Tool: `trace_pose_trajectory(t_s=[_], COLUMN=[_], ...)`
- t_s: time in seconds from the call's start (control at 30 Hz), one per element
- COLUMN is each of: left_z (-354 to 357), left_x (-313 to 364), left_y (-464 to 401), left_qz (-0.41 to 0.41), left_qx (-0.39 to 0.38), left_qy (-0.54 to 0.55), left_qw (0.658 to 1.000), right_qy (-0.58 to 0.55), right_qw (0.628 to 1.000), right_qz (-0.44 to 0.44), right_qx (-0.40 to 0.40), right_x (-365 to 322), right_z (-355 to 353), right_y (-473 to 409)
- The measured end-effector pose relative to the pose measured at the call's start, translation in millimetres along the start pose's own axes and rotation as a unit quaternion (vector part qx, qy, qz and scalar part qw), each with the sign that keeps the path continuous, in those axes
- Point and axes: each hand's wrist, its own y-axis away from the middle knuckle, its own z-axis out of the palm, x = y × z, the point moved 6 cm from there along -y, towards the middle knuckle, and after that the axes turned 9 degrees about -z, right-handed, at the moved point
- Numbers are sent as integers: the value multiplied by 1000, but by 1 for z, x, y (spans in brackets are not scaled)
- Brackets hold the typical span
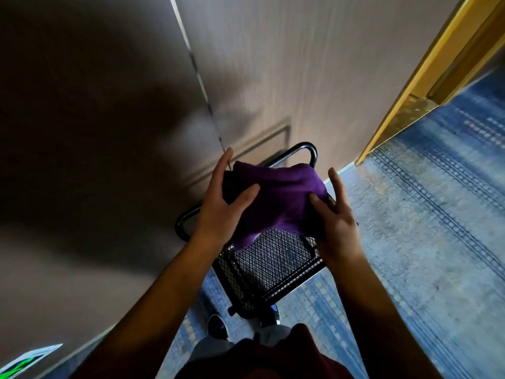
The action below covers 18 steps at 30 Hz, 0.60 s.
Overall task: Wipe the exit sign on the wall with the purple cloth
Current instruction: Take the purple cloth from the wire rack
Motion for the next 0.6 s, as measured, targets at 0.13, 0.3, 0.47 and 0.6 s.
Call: trace_pose_trajectory(t_s=[0.13,0.3,0.47,0.6], left_z=[3,2,-25,-53], left_x=[9,19,32,39], left_y=[17,41,68,104], left_qz=[21,59,94,93], left_qx=[-15,-34,1,23], left_qy=[-59,-106,-89,-62], left_qw=[998,992,992,993], right_qy=[69,83,118,167], right_qw=[996,994,990,982], right_qz=[-45,-59,-72,-80], right_qx=[33,50,-9,-24], right_x=[-4,-6,-6,4], right_z=[5,18,34,43], right_y=[15,39,70,102])
